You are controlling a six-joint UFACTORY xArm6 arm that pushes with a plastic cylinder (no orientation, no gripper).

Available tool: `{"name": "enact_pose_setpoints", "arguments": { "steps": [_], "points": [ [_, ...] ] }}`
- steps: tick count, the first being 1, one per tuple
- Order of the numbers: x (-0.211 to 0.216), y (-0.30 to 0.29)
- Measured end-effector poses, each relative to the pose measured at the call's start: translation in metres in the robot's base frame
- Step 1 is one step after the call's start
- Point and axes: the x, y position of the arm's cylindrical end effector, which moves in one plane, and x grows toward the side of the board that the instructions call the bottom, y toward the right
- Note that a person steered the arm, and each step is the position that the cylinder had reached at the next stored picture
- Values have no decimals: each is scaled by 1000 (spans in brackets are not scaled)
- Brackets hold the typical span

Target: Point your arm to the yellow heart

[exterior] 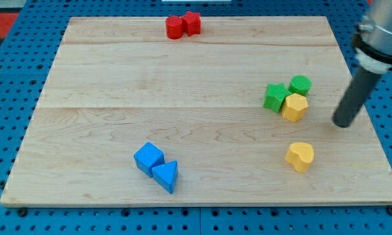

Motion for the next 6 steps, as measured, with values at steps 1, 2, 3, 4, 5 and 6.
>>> {"name": "enact_pose_setpoints", "arguments": {
  "steps": [1, 2, 3, 4, 5, 6],
  "points": [
    [0, 14],
    [0, 18],
    [18, 16],
    [56, 2],
    [73, -14],
    [73, -47]
  ]
}}
